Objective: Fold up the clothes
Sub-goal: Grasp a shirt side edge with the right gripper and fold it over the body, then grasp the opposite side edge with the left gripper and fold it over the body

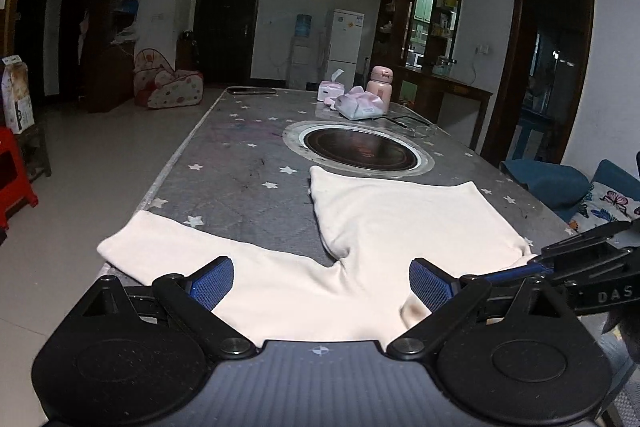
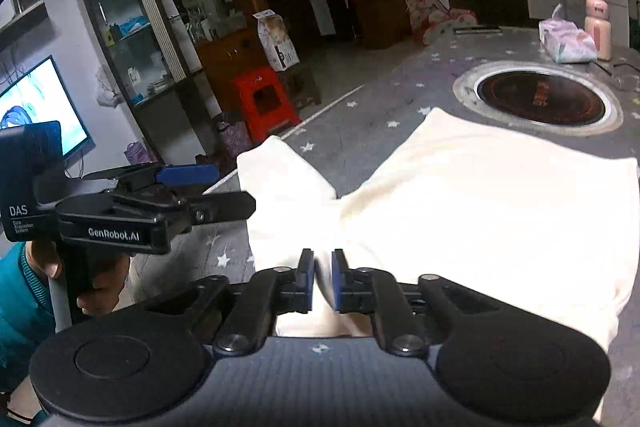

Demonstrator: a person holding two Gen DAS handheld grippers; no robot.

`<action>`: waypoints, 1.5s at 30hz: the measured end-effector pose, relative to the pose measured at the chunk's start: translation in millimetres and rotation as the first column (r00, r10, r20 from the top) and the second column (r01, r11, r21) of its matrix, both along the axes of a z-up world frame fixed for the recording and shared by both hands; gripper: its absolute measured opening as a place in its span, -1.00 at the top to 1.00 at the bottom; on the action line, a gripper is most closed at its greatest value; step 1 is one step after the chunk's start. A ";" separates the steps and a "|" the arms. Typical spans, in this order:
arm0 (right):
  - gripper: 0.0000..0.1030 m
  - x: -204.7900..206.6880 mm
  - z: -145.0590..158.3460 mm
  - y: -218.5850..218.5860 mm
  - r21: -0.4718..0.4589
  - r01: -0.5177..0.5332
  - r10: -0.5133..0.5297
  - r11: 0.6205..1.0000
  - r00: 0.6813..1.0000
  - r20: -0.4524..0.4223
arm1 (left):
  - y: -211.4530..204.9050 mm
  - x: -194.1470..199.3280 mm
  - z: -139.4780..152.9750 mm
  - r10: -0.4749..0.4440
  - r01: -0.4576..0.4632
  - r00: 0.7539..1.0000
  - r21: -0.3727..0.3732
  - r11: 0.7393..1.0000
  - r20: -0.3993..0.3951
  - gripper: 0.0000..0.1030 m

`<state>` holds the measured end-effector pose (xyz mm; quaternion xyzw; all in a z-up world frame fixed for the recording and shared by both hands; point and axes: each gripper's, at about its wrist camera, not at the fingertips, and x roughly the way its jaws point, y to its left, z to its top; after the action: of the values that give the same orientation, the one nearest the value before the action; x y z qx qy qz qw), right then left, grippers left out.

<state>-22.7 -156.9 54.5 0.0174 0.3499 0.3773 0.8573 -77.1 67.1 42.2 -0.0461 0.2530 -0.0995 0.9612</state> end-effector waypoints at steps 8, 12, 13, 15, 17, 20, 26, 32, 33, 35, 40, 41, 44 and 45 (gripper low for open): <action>0.38 -29.2 12.4 -52.5 -0.088 0.114 -0.105 0.990 0.989 0.101 | -25.1 6.9 -8.4 -0.078 0.077 0.997 -0.008 0.997 -0.022 -0.87; 0.30 -51.5 5.6 -89.6 -0.154 0.229 -0.213 0.961 0.970 0.115 | -47.1 11.1 -16.0 -0.157 0.157 0.987 0.006 0.988 -0.045 -0.73; 0.27 -56.1 3.0 -96.9 -0.169 0.255 -0.237 0.952 0.964 0.117 | -52.7 10.7 -17.9 -0.175 0.176 0.983 0.012 0.984 -0.049 -0.72; 0.17 -63.7 -2.8 -109.4 -0.196 0.293 -0.275 0.936 0.955 0.116 | -62.5 10.5 -22.1 -0.202 0.204 0.978 0.030 0.979 -0.059 -0.64; 0.16 -69.5 -7.5 -118.0 -0.214 0.311 -0.294 0.926 0.950 0.109 | -68.7 10.7 -26.5 -0.210 0.214 0.975 0.049 0.976 -0.075 -0.61; 0.16 -76.7 -10.5 -122.8 -0.214 0.320 -0.303 0.923 0.947 0.107 | -71.8 12.8 -30.5 -0.212 0.219 0.972 0.053 0.974 -0.101 -0.52; 0.25 -42.7 2.5 -127.3 -0.151 0.337 -0.318 0.929 0.938 0.137 | -70.4 20.8 -30.3 -0.207 0.213 0.972 0.041 0.976 -0.114 -0.38; 0.46 -5.8 -7.3 -128.1 -0.142 0.330 -0.315 0.933 0.942 0.113 | -73.4 30.8 -35.8 -0.229 0.235 0.962 0.023 0.972 -0.149 -0.17; 0.48 -1.9 -10.4 -128.4 -0.145 0.332 -0.319 0.932 0.942 0.107 | -75.1 31.0 -37.1 -0.233 0.240 0.961 0.030 0.970 -0.152 -0.13; 0.48 3.6 -15.3 -129.8 -0.144 0.338 -0.327 0.930 0.940 0.094 | -77.3 30.9 -38.9 -0.241 0.250 0.958 0.037 0.968 -0.156 -0.13; 0.48 12.2 -15.0 -126.9 -0.135 0.327 -0.314 0.935 0.943 0.109 | -78.4 32.6 -38.7 -0.243 0.252 0.957 0.043 0.967 -0.156 0.55; 0.48 14.5 -14.5 -126.1 -0.133 0.323 -0.309 0.937 0.944 0.113 | -77.9 32.7 -36.7 -0.244 0.253 0.958 0.038 0.967 -0.153 0.63; 0.48 22.8 -15.8 -122.6 -0.145 0.312 -0.296 0.939 0.947 0.122 | -79.0 31.8 -25.1 -0.257 0.263 0.959 0.043 0.964 -0.119 0.74; 0.48 25.8 -17.0 -121.5 -0.151 0.309 -0.293 0.939 0.948 0.122 | -80.7 30.8 -18.2 -0.266 0.272 0.959 0.055 0.961 -0.095 0.74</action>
<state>3.2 -278.5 37.4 -0.0200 0.3314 0.2111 0.9193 -46.3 -13.6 24.0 0.0172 0.3017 -0.2185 0.9278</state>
